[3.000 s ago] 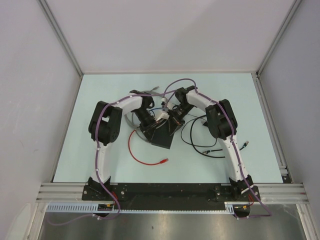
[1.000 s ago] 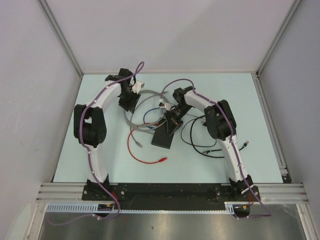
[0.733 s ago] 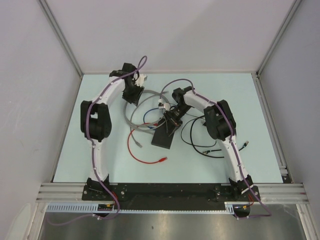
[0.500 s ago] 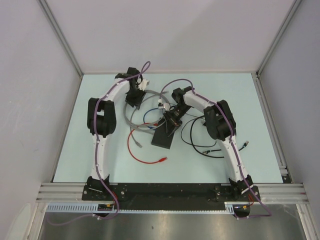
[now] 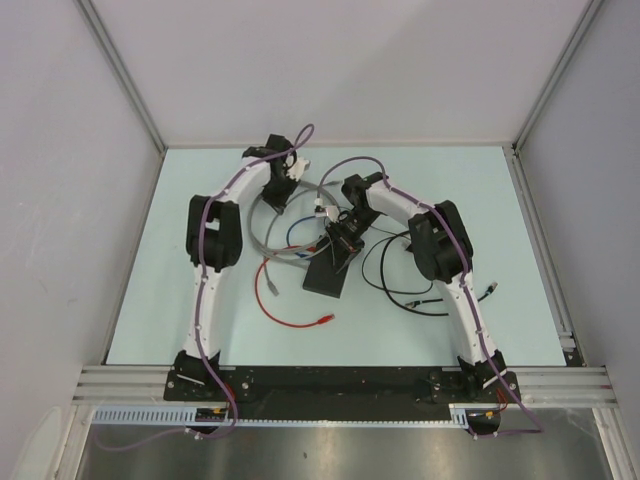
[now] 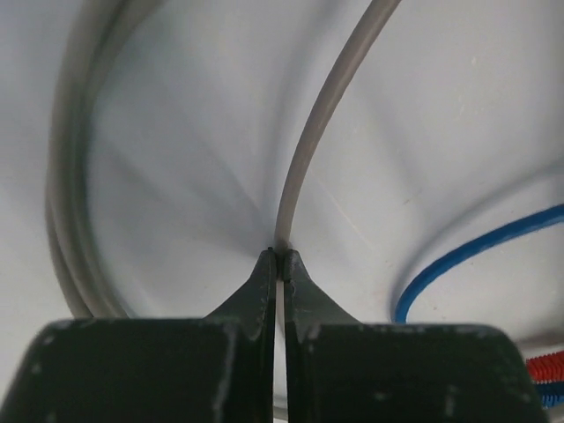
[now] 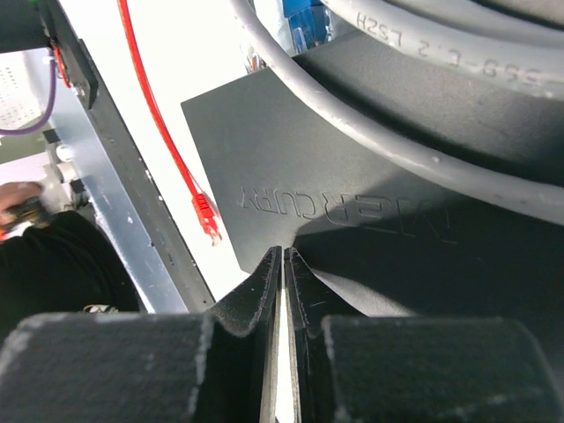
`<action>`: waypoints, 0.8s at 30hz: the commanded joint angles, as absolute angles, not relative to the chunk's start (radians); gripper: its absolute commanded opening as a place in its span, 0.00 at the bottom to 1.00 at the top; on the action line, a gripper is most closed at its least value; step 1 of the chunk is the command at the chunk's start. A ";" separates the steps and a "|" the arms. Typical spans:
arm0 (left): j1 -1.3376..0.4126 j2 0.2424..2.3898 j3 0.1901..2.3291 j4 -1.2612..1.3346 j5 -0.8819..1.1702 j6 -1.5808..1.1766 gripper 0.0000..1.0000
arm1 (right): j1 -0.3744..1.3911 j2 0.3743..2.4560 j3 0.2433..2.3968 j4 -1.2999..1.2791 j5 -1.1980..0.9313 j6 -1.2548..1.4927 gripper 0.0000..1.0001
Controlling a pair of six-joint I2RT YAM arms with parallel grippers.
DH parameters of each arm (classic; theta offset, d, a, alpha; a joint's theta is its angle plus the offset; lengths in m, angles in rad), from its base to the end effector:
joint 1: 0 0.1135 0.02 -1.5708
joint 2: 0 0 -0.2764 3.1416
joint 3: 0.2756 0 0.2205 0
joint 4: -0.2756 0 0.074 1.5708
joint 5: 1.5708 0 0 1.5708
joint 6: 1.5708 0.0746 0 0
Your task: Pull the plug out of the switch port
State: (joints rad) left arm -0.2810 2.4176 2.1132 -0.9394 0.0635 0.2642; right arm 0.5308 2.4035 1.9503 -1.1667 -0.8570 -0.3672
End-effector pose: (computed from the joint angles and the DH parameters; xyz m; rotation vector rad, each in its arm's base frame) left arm 0.4744 -0.1419 0.1496 0.7718 2.7058 -0.0933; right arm 0.3470 0.2691 0.1378 1.1696 -2.4988 -1.2505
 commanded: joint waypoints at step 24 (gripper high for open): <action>-0.180 1.778 1.948 -0.624 -0.107 0.206 0.00 | 0.523 2.390 1.945 -1.091 -0.735 -0.387 0.10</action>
State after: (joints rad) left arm -0.2478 1.8660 2.0346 -0.6559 -0.0719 0.2565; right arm 0.5262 2.3867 1.9450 -1.1469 -0.8238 -0.3668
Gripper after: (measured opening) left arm 0.014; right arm 0.098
